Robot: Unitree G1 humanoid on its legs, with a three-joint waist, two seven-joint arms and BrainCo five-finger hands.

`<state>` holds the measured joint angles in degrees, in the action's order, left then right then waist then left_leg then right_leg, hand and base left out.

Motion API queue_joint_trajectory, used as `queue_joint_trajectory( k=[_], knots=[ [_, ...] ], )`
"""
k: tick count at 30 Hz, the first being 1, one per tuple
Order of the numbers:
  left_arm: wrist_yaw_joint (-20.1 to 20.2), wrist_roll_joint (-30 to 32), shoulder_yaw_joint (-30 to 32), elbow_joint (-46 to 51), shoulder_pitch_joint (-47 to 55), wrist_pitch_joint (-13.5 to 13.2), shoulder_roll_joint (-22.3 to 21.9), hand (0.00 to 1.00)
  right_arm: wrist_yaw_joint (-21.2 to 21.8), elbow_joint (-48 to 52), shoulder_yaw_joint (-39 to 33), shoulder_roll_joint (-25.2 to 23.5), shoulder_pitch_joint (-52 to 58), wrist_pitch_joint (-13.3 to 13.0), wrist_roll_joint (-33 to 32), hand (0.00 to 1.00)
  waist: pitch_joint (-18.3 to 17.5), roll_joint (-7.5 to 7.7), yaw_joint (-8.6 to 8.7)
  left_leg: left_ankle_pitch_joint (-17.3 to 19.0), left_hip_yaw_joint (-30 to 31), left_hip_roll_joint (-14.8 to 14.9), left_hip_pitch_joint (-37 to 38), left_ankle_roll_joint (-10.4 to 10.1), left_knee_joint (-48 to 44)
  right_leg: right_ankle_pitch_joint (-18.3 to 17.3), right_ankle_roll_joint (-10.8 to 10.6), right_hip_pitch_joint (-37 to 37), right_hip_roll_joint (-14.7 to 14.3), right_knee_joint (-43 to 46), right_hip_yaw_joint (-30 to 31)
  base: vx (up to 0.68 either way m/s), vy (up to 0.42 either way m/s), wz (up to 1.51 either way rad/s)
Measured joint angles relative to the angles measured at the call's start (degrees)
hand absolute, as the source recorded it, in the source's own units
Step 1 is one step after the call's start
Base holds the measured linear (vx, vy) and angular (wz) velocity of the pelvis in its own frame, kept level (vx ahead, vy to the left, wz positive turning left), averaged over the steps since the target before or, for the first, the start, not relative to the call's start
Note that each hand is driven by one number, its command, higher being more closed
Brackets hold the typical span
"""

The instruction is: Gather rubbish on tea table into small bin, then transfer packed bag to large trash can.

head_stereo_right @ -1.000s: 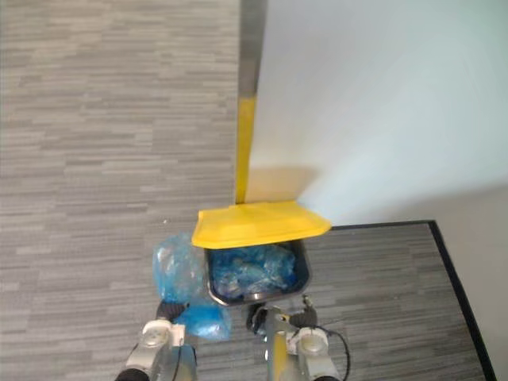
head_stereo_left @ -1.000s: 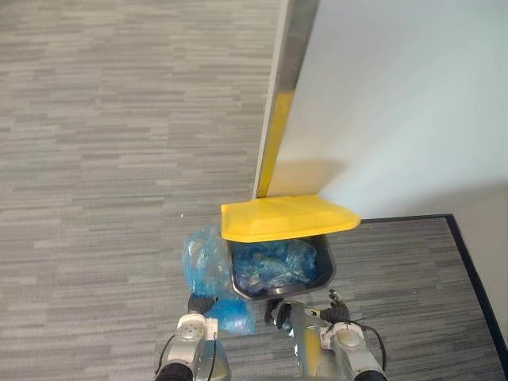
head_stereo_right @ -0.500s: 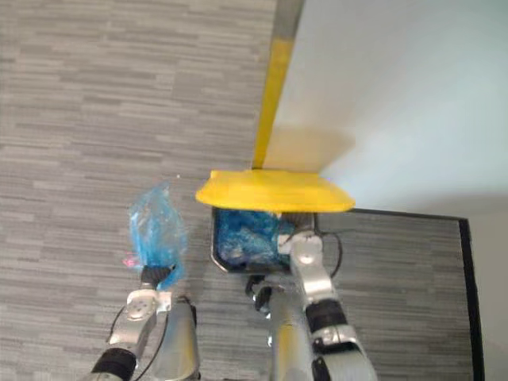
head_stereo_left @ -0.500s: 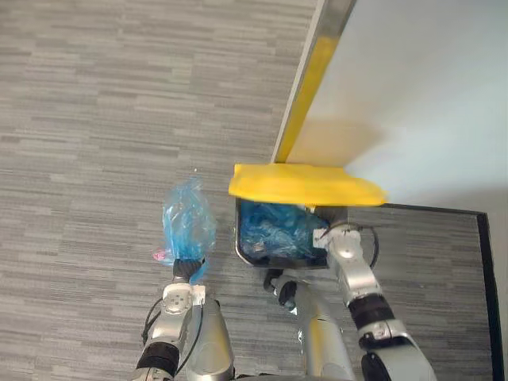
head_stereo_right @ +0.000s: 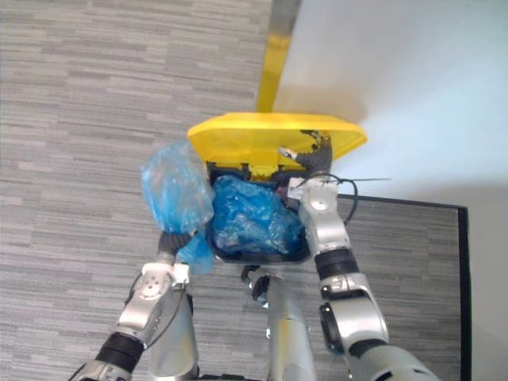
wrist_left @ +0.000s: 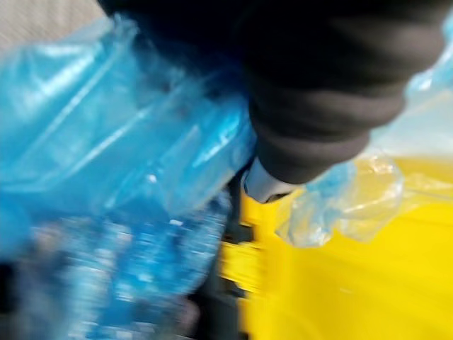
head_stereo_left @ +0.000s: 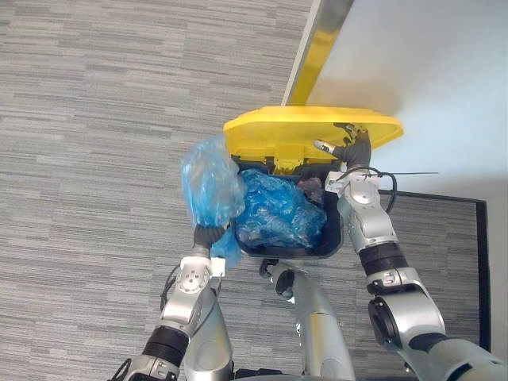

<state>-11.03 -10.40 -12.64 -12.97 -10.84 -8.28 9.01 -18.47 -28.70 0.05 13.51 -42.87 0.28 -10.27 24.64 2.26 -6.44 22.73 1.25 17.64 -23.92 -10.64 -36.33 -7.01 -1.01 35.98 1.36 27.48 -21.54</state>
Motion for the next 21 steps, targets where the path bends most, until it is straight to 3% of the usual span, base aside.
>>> queue_joint_trajectory(
  k=[6, 10, 16, 21],
  knots=[
    [2.32, -3.38, -11.04, 8.33, -6.76, -2.99, 0.49, 1.00, 0.74, -1.66, -0.07, 5.71, -2.77, 0.17, -0.32, 0.00, 0.71, 0.09, 0.38, -0.32, 1.04, 0.48, -1.07, -0.04, 0.09, 0.01, 0.00, 0.00, -0.57, -0.86, -0.52, -0.01, -0.020, 0.06],
    [2.88, -4.53, -15.49, 9.66, -11.23, -3.46, -1.96, 1.00, 1.12, -1.64, -0.07, 5.77, -3.42, 0.17, -1.28, 0.00, 0.75, 0.16, 0.92, -0.33, 0.88, 0.64, -1.21, -0.09, -0.06, 0.02, 0.00, 0.00, -0.58, -0.88, -0.66, 0.00, 0.000, 0.00],
    [2.33, -4.02, -20.30, 9.70, -14.96, -3.44, -3.83, 1.00, 1.56, -1.64, 0.08, 5.76, -4.42, 0.24, -2.26, 0.00, 1.01, 0.66, 1.60, -0.31, 0.10, 0.85, -1.23, -0.08, -0.27, 0.03, 0.02, 0.08, -0.68, -1.11, -0.39, 0.00, -0.001, -0.02],
    [1.05, 0.31, -20.85, 9.21, -17.08, -3.15, -5.21, 1.00, 1.72, -1.38, 0.29, 5.80, -6.40, 0.24, -2.24, 0.00, 1.19, 1.15, 1.71, 0.00, -1.00, 1.43, -2.39, -0.55, -0.95, 0.71, 0.66, 1.65, -1.53, -1.82, 0.49, -0.02, -0.008, -0.15]
  ],
)
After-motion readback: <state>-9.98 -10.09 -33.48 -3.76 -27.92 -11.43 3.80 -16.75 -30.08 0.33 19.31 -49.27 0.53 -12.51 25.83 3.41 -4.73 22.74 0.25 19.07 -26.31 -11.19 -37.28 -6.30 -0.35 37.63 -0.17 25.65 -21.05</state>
